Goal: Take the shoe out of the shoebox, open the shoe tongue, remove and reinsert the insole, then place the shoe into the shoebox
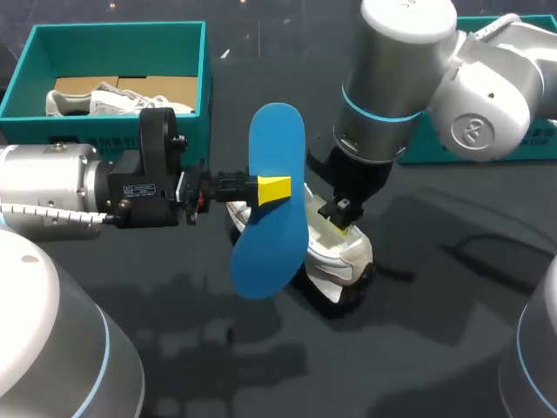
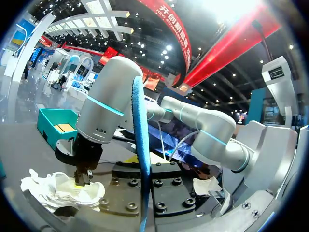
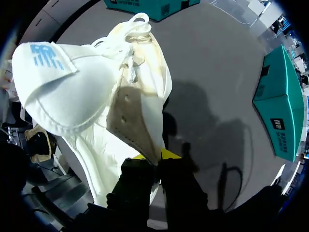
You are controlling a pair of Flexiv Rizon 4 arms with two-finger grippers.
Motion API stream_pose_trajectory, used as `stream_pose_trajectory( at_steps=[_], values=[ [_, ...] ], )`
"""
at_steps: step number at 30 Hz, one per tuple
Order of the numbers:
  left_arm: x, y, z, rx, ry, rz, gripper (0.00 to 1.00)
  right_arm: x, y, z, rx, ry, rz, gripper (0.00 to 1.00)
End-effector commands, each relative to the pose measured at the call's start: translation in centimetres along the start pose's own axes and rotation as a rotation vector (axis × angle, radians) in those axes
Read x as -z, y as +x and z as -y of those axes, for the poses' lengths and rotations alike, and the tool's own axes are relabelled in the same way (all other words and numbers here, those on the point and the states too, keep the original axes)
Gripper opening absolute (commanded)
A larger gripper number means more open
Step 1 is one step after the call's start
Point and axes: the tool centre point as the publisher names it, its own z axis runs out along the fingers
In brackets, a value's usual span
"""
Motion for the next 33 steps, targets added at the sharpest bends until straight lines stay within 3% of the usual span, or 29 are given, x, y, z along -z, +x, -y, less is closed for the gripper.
stream_pose_trajectory(
  at_steps=[1, 6, 18, 27, 33],
  values=[
    [-0.2, 0.6, 0.0, -0.001, 0.006, 0.011, 0.0, -0.5, 1.0, 1.4, -0.194, -0.052, 0.002, 0.0],
    [-0.2, 0.6, 0.0, -0.001, 0.006, 0.011, 0.0, -1.3, 3.4, 1.1, -0.373, -0.009, 0.033, 0.0],
    [-0.2, 0.6, 0.0, -0.001, 0.006, 0.011, 0.0, -1.3, 3.4, 1.1, -0.373, -0.009, 0.033, 0.0],
    [-0.2, 0.6, 0.0, -0.001, 0.006, 0.011, 0.0, -2.5, 3.1, 1.0, -0.664, -0.022, 0.027, 0.0],
    [-0.2, 0.6, 0.0, -0.001, 0.006, 0.011, 0.0, -3.4, 3.4, 1.2, -0.734, -0.025, 0.009, 0.0]
  ],
)
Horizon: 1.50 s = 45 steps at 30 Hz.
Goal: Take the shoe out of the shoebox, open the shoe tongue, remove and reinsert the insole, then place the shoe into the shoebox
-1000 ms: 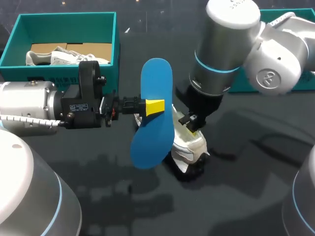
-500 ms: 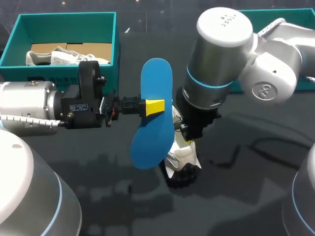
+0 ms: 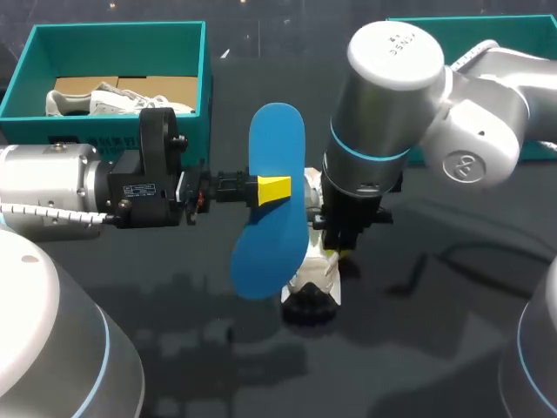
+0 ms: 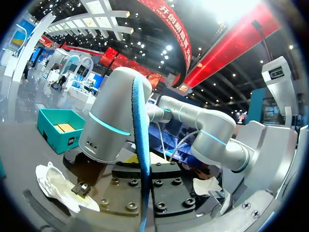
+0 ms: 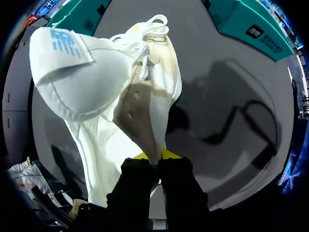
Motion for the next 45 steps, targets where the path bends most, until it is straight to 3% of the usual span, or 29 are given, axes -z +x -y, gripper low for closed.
stream_pose_trajectory(
  at_steps=[1, 15, 36, 37, 38, 40, 41, 45],
  values=[
    [-0.2, 0.6, 0.0, -0.001, 0.006, 0.011, 0.0, -0.9, 0.2, 0.4, -0.024, 0.002, -0.012, 0.0],
    [-0.2, 0.6, 0.0, -0.001, 0.006, 0.011, 0.0, -3.0, 1.2, 0.2, 0.032, -0.034, -0.021, 0.0],
    [-0.2, 0.6, 0.0, -0.001, 0.006, 0.011, 0.0, -4.7, 0.6, 0.4, 0.099, -0.047, -0.023, 0.0],
    [-0.2, 0.6, 0.0, -0.001, 0.006, 0.011, 0.0, -4.7, 0.6, 0.4, 0.1, -0.045, -0.023, 0.02],
    [-0.2, 0.6, 0.0, -0.001, 0.006, 0.011, 0.0, -4.7, 0.6, 0.3, 0.097, -0.041, -0.025, 0.3],
    [-0.2, 0.6, 0.0, -0.001, 0.006, 0.011, 0.0, -4.6, 0.5, 0.3, 0.091, -0.035, -0.031, 0.69],
    [-0.2, 0.6, 0.0, -0.001, 0.006, 0.011, 0.0, -4.5, 0.5, 0.2, 0.089, -0.032, -0.034, 1.0],
    [-0.2, 0.6, 0.0, -0.001, 0.006, 0.011, 0.0, -2.9, 0.0, 0.0, 0.083, -0.022, -0.054, 1.0]
  ],
)
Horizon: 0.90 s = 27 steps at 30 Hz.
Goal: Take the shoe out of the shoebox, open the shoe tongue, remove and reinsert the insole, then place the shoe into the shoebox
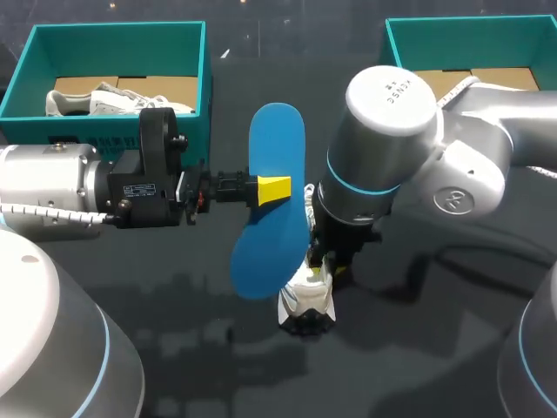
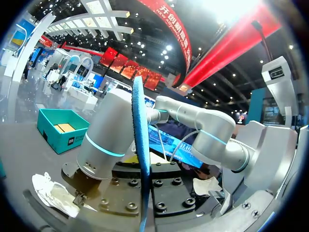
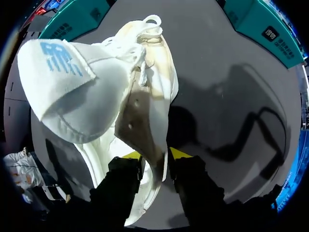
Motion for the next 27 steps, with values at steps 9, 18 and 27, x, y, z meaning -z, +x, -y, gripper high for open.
stream_pose_trajectory(
  at_steps=[9, 18, 27],
  values=[
    [-0.2, 0.6, 0.0, -0.001, 0.006, 0.011, 0.0, 5.4, -2.2, -1.1, 0.048, 0.149, -0.139, 1.0],
    [-0.2, 0.6, 0.0, -0.001, 0.006, 0.011, 0.0, 5.4, -2.2, -1.1, 0.048, 0.149, -0.139, 1.0],
    [-0.5, 0.4, 0.5, -0.122, -0.008, 0.022, 0.0, 7.0, -2.5, -1.1, 0.034, 0.026, -0.327, 1.0]
  ],
)
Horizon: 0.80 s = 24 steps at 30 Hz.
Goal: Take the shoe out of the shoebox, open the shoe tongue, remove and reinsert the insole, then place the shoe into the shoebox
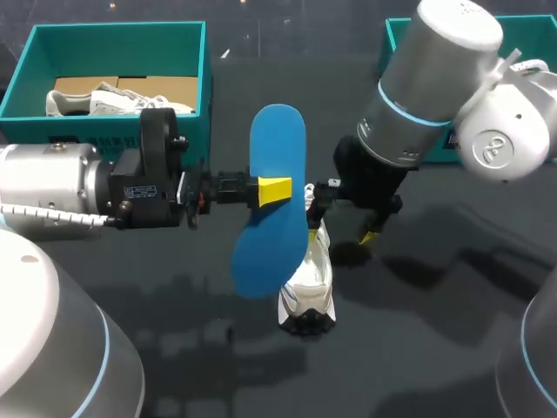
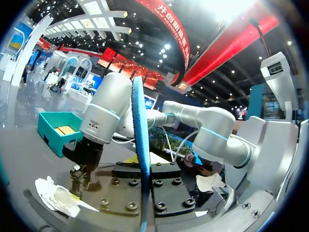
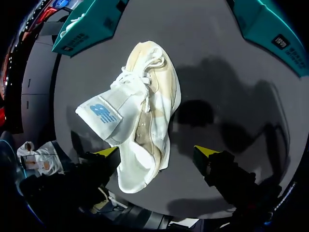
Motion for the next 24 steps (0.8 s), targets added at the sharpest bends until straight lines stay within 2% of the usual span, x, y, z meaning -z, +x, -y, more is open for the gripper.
stream_pose_trajectory(
  at_steps=[1, 4, 8, 10, 18, 24],
  values=[
    [-0.4, 0.4, 0.9, -0.088, 0.006, 0.016, 0.0, 1.4, -1.5, 1.4, 0.013, -0.077, -0.135, 1.0],
    [-0.4, 0.3, 2.0, -0.194, 0.019, 0.007, 0.0, 2.4, -1.3, 1.1, 0.023, -0.086, -0.208, 1.0],
    [-0.6, 0.4, 4.7, -0.496, 0.081, -0.023, 0.0, 3.9, -0.9, 0.6, 0.05, -0.092, -0.314, 1.0],
    [-0.8, 0.0, 5.9, -0.632, 0.064, 0.021, 0.0, 3.9, -0.9, 0.6, 0.05, -0.092, -0.314, 1.0],
    [-0.8, 0.0, 5.9, -0.632, 0.064, 0.021, 0.0, 3.9, -0.9, 0.6, 0.05, -0.092, -0.314, 1.0],
    [-2.2, -1.7, 4.4, -0.906, 0.059, 0.006, 0.0, 5.9, -1.2, 0.0, 0.061, -0.106, -0.419, 1.0]
  ],
)
